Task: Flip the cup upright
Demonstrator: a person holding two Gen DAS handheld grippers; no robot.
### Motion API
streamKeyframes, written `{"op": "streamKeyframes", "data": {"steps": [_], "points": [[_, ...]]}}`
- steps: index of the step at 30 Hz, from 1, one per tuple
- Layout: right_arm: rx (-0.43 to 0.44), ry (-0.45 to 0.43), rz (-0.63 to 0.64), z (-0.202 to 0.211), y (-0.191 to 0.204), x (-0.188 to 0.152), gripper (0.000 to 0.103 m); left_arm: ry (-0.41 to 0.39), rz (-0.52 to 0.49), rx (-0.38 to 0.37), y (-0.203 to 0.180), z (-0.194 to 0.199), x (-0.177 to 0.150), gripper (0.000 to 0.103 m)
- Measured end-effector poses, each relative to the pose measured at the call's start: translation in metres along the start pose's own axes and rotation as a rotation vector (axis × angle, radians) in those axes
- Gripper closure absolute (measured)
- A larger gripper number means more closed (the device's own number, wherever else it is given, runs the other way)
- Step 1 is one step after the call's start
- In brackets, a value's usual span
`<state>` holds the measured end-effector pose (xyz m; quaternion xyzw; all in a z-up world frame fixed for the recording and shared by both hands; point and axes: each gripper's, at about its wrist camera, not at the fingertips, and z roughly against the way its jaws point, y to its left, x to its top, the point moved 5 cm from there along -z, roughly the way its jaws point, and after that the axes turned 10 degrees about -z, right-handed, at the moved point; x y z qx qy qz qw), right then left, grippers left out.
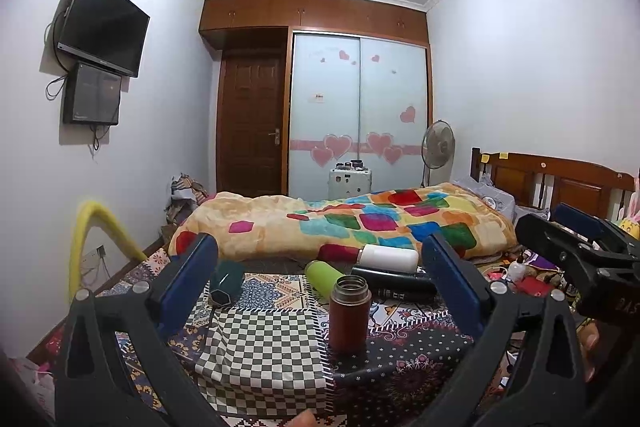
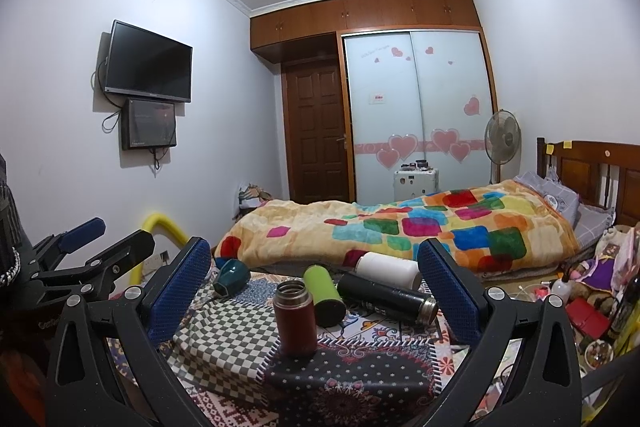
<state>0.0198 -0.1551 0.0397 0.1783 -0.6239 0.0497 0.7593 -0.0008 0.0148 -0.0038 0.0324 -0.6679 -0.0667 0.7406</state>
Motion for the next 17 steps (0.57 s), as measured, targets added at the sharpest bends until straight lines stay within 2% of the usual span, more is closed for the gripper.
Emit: {"op": "streamKeyframes", "data": {"steps": [17], "points": [[-0.002, 0.008, -0.005, -0.0027, -0.0006, -0.0011, 0.0, 0.007, -0.012, -0.014, 0.0007, -0.0033, -0.0014, 0.0]]}}
